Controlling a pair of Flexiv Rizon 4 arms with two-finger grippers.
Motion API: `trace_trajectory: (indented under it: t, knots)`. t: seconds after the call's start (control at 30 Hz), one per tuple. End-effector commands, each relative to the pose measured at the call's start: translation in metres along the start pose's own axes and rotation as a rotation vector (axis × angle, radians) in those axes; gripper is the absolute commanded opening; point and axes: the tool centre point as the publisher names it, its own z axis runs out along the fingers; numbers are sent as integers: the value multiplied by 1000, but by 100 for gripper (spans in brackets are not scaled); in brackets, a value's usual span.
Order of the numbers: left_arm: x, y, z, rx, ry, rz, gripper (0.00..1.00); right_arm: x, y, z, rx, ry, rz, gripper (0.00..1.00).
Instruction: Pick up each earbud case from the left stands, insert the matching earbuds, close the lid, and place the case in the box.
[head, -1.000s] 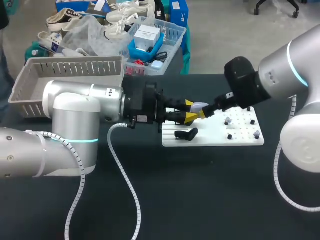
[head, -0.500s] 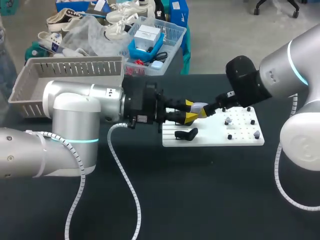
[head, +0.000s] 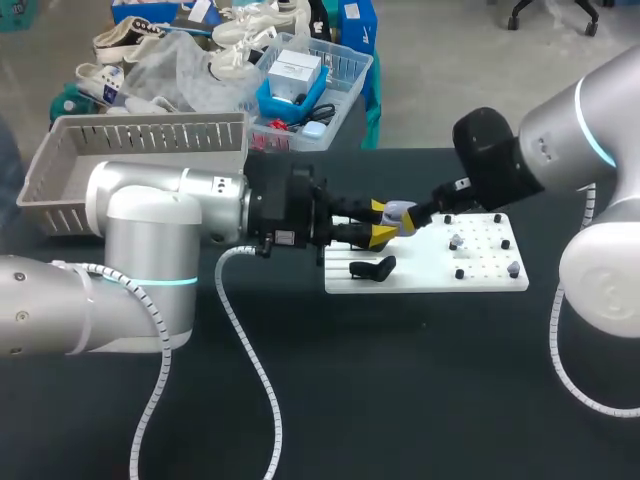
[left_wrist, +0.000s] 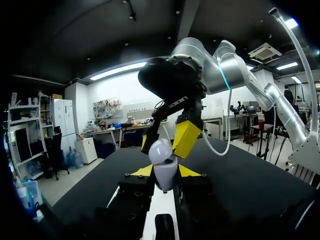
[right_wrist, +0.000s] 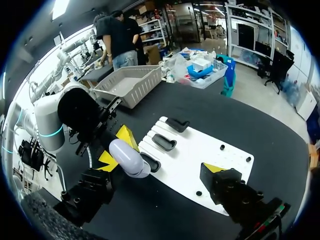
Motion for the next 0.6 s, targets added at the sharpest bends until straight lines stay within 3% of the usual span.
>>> trace_trajectory:
  t: [0.03,0.33,0.6]
  knots:
    - [0,0,1,0,0,1,0,-2,2,-2,20,-6,0,100]
    - [0,0,1,0,0,1,0,-15,1,-17,56,-65,-31,100]
    - [0,0,1,0,0,1,0,-10,-20,-42,195,-59,-75,100]
